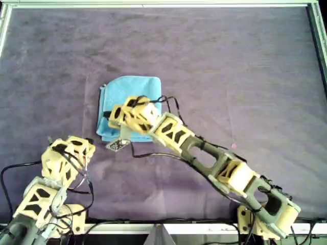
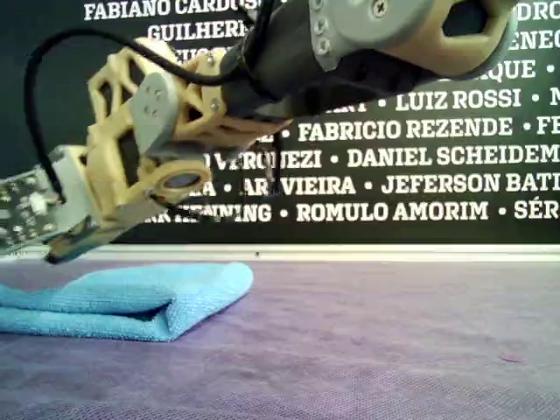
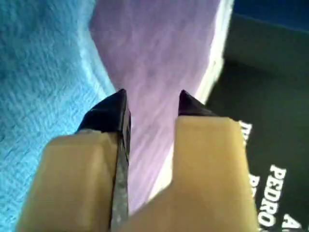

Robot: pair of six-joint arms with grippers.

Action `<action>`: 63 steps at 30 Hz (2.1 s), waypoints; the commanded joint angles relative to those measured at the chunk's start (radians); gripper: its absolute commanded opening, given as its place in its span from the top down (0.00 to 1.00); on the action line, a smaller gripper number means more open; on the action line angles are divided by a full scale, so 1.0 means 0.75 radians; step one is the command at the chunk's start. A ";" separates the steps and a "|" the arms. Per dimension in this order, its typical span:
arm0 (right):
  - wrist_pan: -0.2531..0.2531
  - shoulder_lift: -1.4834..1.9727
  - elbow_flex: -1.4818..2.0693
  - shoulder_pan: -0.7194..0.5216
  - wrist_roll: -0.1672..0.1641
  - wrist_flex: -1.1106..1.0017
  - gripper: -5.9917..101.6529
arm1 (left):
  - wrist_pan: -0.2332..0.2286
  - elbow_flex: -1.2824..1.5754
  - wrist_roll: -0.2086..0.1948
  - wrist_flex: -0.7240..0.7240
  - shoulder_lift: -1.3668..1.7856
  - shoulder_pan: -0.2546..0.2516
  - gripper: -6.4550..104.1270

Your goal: Fold a cloth

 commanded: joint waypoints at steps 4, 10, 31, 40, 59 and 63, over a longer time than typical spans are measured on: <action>0.004 0.170 -0.092 -0.039 -0.006 0.319 0.55 | -0.004 -0.018 -0.008 -0.002 0.004 0.025 0.93; -0.018 0.417 -0.092 -0.217 -0.006 0.697 0.61 | -0.004 -0.018 -0.008 -0.002 0.004 0.025 0.93; -0.002 0.918 -0.055 -0.969 0.016 1.466 0.95 | -0.004 -0.018 -0.008 -0.002 0.004 0.025 0.93; 0.002 1.309 0.372 -1.107 0.016 1.466 0.95 | 0.016 -0.018 -0.008 -0.002 0.010 0.186 0.93; -0.018 2.581 2.076 -1.297 -0.006 0.536 0.94 | 0.020 -0.018 -0.012 -0.002 0.002 0.634 0.93; 0.002 2.890 2.497 -1.299 -0.006 0.247 0.95 | 0.022 -0.020 -0.012 -0.002 0.002 0.630 0.93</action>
